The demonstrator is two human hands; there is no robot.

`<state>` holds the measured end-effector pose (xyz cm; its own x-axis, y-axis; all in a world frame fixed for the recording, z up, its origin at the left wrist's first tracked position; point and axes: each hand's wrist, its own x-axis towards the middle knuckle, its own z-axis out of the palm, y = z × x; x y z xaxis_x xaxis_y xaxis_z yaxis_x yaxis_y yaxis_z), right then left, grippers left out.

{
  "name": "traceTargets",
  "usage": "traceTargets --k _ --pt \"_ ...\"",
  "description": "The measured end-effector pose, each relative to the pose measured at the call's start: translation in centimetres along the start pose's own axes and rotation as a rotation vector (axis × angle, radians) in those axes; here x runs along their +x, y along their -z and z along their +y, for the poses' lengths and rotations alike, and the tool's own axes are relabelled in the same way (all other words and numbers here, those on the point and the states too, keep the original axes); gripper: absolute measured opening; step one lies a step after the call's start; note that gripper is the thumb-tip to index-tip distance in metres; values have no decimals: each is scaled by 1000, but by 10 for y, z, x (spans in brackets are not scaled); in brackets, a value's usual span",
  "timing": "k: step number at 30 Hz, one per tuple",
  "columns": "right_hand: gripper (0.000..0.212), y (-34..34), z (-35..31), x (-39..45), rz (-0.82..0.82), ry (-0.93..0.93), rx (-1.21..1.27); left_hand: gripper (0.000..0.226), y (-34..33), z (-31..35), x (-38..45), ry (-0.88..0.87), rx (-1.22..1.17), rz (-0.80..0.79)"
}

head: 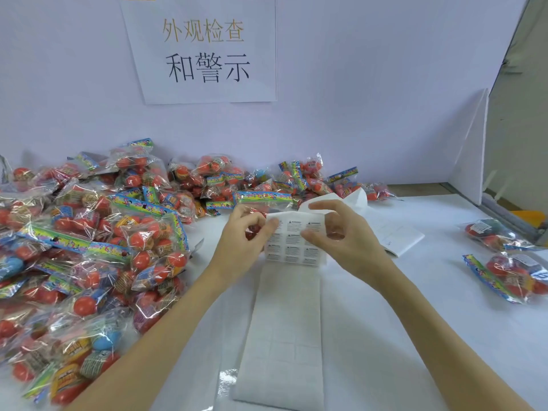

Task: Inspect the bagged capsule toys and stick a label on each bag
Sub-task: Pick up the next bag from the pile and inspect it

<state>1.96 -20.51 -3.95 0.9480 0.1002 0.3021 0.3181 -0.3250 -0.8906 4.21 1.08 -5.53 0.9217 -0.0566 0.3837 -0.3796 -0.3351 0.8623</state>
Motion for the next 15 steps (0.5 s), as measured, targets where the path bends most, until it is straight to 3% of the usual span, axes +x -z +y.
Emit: traceTargets --k 7,15 --pt "22 0 6 1 1 -32 22 56 5 -6 3 47 50 36" --pt "15 -2 7 0 -1 5 -58 15 7 -6 2 -22 17 -2"
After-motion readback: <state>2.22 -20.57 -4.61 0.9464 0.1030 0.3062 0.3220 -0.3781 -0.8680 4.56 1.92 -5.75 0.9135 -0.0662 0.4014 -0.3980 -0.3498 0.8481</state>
